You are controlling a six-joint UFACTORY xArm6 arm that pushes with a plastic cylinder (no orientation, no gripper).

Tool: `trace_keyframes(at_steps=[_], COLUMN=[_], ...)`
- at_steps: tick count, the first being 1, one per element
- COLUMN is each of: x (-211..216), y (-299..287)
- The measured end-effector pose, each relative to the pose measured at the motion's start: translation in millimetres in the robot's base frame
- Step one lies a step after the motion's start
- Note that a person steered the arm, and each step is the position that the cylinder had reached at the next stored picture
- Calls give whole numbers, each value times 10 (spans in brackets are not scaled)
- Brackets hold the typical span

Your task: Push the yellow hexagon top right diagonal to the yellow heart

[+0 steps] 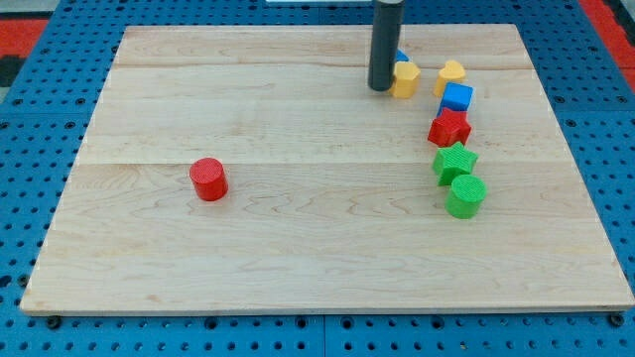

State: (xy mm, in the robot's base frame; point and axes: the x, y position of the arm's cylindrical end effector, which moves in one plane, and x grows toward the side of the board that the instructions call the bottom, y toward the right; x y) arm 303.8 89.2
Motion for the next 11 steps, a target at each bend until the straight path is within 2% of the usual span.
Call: trace_keyframes(at_steps=[1, 3, 4, 5, 6, 8, 9, 10, 11], x=[-253, -545, -211, 134, 250, -183, -253, -307, -303], y=[249, 208, -248, -46, 252, 412, 872, 779, 993])
